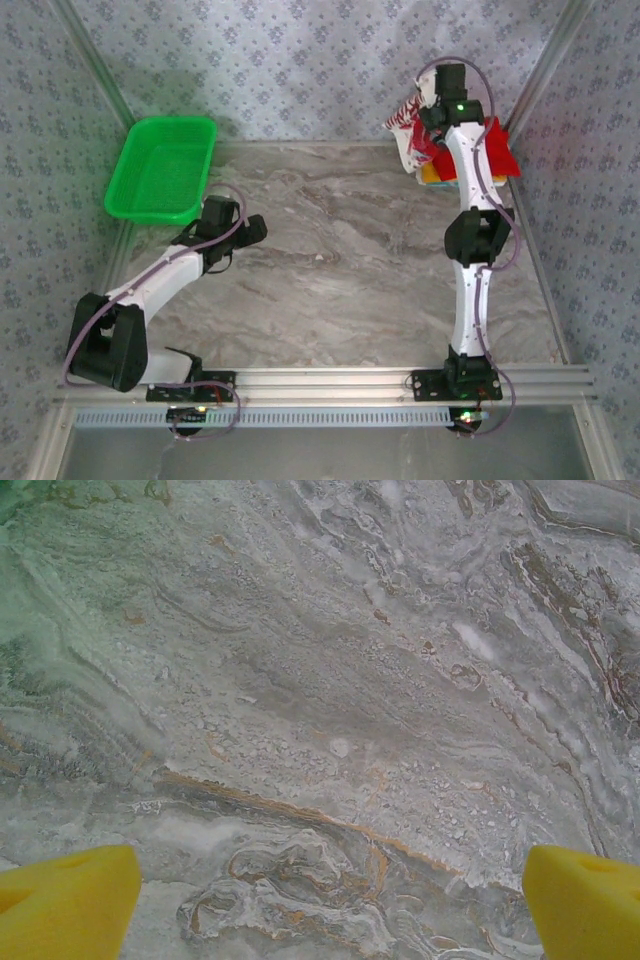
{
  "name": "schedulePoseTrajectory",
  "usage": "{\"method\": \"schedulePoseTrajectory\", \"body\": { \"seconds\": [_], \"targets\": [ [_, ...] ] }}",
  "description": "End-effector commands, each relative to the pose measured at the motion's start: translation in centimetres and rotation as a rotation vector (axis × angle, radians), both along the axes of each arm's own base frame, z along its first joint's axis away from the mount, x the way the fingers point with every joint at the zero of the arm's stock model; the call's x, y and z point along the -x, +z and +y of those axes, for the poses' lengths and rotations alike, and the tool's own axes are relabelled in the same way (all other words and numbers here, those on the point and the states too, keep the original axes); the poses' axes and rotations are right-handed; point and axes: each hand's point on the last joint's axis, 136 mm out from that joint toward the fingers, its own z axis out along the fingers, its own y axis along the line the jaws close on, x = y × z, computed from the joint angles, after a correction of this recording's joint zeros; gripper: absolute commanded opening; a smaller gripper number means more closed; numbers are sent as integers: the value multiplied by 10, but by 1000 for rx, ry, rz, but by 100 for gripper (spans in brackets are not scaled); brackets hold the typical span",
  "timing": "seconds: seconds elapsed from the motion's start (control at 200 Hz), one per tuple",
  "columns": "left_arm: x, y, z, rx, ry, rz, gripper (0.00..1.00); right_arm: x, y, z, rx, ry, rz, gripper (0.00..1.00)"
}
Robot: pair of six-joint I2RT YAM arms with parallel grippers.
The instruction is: Fold and stack the t-shirts
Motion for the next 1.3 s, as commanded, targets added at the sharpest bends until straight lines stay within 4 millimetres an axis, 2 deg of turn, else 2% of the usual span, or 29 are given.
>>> {"method": "schedulePoseTrajectory", "body": {
  "seconds": [0.0, 0.08, 0.19, 0.3, 0.39, 0.49, 0.57, 0.665, 0.68, 0.779, 0.864, 0.904, 0.959, 1.029, 1.044, 1.069, 1.089, 1.134, 1.224, 1.294],
  "targets": [
    [-3, 5, -2, -9, -19, -9, 98, -2, 41, -18, 32, -18, -108, 0],
    [-3, 5, -2, -6, -17, -11, 98, -2, 45, -26, 22, -33, -119, 0],
    [-4, 20, -8, 29, -42, -51, 98, -3, 33, -47, 2, -77, -101, 0],
    [0, 61, -34, 93, -176, -182, 98, -7, 16, -78, 27, -144, -82, 0],
    [14, 102, -57, 110, -307, -315, 98, -10, 1, -108, 73, -215, -71, 0],
    [30, 132, -72, 94, -400, -414, 98, -15, -12, -136, 138, -280, -75, 0],
    [36, 138, -74, 84, -433, -434, 98, -20, -19, -150, 172, -314, -92, 0],
    [38, 135, -73, 67, -439, -423, 98, -29, -31, -164, 185, -343, -122, 0],
    [38, 134, -73, 65, -438, -421, 98, -31, -33, -166, 186, -346, -126, 3],
    [37, 131, -73, 58, -441, -416, 98, -39, -45, -182, 202, -365, -144, 53],
    [34, 135, -69, 43, -420, -425, 98, -40, -41, -192, 227, -403, -157, 90],
    [33, 140, -66, 32, -406, -441, 98, -38, -35, -191, 228, -411, -161, 100],
    [30, 147, -60, 15, -371, -476, 98, -31, -22, -187, 214, -427, -168, 100],
    [28, 154, -44, -14, -287, -549, 98, -18, 5, -177, 162, -448, -208, 100],
    [27, 155, -41, -23, -274, -571, 98, -15, 13, -174, 145, -452, -225, 100],
    [27, 154, -35, -37, -250, -609, 98, -10, 15, -169, 109, -457, -229, 100],
    [28, 155, -30, -46, -227, -646, 98, -2, 29, -163, 80, -455, -253, 100],
    [30, 156, -18, -65, -171, -725, 98, 8, 43, -149, 33, -441, -288, 100],
    [41, 158, 2, -120, -104, -855, 98, 36, 47, -112, -65, -393, -298, 100],
    [46, 149, 17, -217, -74, -863, 98, 67, 41, -84, -128, -391, -300, 100]
  ]
}}
